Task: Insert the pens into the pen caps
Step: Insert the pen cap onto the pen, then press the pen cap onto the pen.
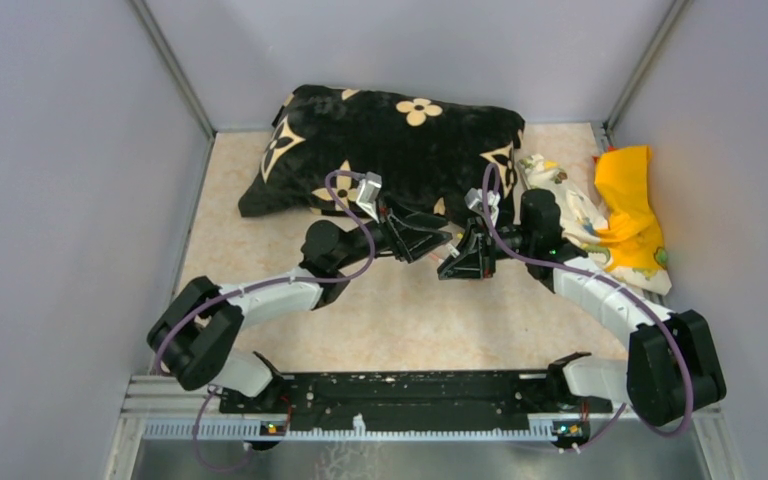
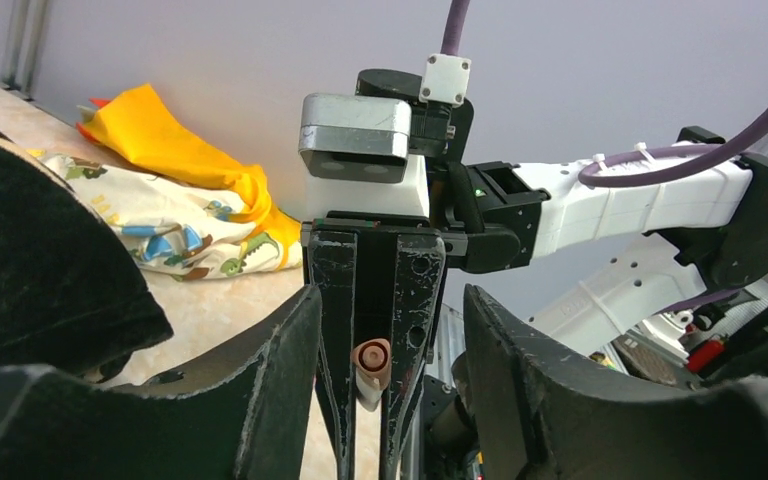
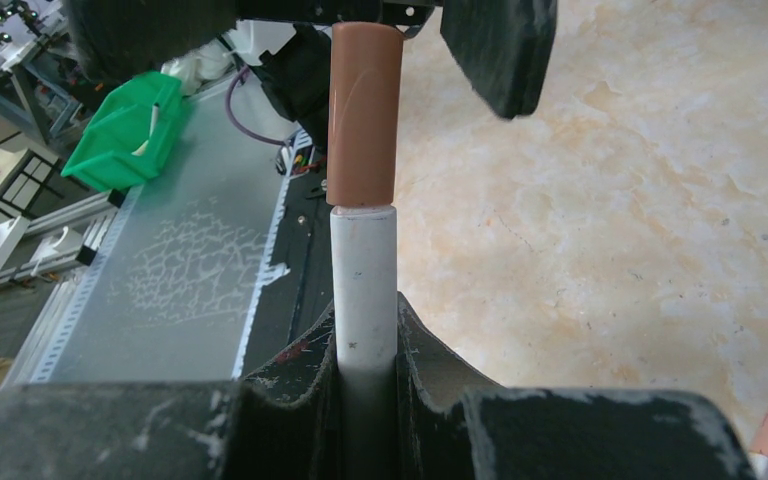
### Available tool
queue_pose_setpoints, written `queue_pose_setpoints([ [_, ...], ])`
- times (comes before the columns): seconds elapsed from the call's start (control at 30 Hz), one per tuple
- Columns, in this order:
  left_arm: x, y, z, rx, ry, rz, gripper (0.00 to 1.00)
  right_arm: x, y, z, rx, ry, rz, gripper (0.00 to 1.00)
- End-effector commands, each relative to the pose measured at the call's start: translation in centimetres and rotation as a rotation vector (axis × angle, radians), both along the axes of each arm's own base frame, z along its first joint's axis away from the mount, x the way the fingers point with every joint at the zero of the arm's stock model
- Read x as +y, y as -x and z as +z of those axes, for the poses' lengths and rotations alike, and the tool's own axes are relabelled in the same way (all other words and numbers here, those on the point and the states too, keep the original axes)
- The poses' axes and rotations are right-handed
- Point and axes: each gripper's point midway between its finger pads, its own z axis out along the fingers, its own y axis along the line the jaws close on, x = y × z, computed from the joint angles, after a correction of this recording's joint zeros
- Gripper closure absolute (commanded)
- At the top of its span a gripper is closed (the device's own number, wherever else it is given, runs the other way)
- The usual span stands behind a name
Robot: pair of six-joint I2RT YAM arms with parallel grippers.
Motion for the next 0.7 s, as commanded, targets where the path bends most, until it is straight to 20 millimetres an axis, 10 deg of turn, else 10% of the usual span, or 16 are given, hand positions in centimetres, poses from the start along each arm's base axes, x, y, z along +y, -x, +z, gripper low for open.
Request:
queue_pose_setpoints([
  [0.0,-0.6,0.8,1.1,-0.021,0.061,-0.088,0.44,0.2,-0.7,2.1,-0.091,-0.035,0.022,1.0],
  [0.33,-1.3,0.9,0.1,0.032,0.063,-0.141,0.58,0.2,-0.6,2.1,-0.089,-0.035,0.023,1.0],
  [0.67,-1.2,0.9,0.4,0.028,0.079,-0.142,0.48,0.2,-0.7,2.0,-0.088,-0.033,0.018,1.0],
])
